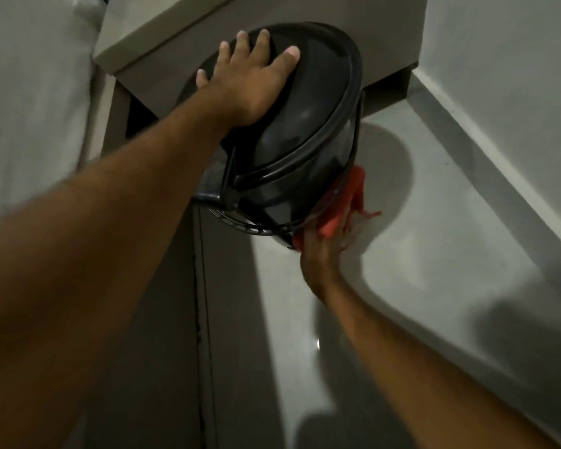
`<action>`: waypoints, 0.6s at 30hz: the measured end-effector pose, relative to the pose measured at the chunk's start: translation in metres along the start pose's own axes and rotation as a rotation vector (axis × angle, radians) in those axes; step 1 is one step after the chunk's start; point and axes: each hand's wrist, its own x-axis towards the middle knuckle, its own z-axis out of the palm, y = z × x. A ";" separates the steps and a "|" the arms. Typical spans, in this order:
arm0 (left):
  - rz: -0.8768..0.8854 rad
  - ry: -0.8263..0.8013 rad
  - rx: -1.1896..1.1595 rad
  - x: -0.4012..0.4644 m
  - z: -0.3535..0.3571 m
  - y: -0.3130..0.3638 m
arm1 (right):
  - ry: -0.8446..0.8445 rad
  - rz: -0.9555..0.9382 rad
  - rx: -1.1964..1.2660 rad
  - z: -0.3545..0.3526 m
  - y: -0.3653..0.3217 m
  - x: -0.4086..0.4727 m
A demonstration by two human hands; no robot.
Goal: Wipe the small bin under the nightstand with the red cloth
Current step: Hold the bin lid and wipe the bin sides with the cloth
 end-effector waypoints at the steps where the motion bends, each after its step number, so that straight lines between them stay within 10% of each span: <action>1: 0.001 -0.006 -0.004 0.000 0.000 0.001 | -0.025 0.041 -0.095 -0.002 0.035 0.008; 18: -0.357 -0.050 -0.142 -0.004 -0.006 0.029 | 0.031 0.271 -0.052 -0.009 0.075 0.039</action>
